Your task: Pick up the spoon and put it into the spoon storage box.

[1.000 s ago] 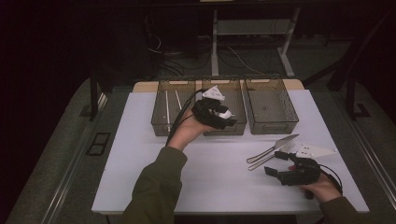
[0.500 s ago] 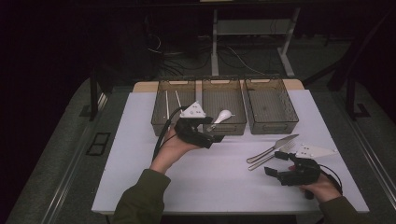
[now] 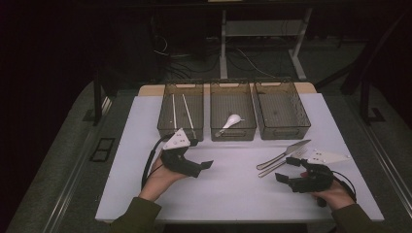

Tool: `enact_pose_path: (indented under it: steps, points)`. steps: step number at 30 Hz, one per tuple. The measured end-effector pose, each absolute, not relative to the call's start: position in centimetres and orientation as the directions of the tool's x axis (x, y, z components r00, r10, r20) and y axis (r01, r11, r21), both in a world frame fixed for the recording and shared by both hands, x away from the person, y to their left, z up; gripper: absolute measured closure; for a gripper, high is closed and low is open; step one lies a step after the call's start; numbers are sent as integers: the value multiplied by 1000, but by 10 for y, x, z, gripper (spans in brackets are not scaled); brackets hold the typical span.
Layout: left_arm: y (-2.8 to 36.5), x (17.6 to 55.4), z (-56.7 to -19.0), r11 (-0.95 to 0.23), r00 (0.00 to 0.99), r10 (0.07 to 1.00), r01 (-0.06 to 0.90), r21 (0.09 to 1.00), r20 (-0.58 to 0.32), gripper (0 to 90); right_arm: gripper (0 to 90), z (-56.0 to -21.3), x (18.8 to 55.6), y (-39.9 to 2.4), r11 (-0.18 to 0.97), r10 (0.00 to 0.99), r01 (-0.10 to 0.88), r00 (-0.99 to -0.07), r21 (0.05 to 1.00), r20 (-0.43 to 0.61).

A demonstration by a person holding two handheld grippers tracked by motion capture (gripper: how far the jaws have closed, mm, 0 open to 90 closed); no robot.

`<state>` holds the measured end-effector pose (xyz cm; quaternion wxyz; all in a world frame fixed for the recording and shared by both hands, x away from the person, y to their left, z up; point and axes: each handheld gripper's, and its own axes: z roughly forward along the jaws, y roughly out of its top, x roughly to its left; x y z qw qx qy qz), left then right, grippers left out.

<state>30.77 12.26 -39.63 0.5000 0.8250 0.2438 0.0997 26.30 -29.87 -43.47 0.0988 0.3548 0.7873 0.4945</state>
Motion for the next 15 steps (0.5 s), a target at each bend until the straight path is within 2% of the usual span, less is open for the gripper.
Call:
enact_pose_path:
  steps: [15]
  points:
    - [152,278,-421,-361,834,543,339,869,-100,4,200,-435,261,-297,279,647,449,-741,849,180]
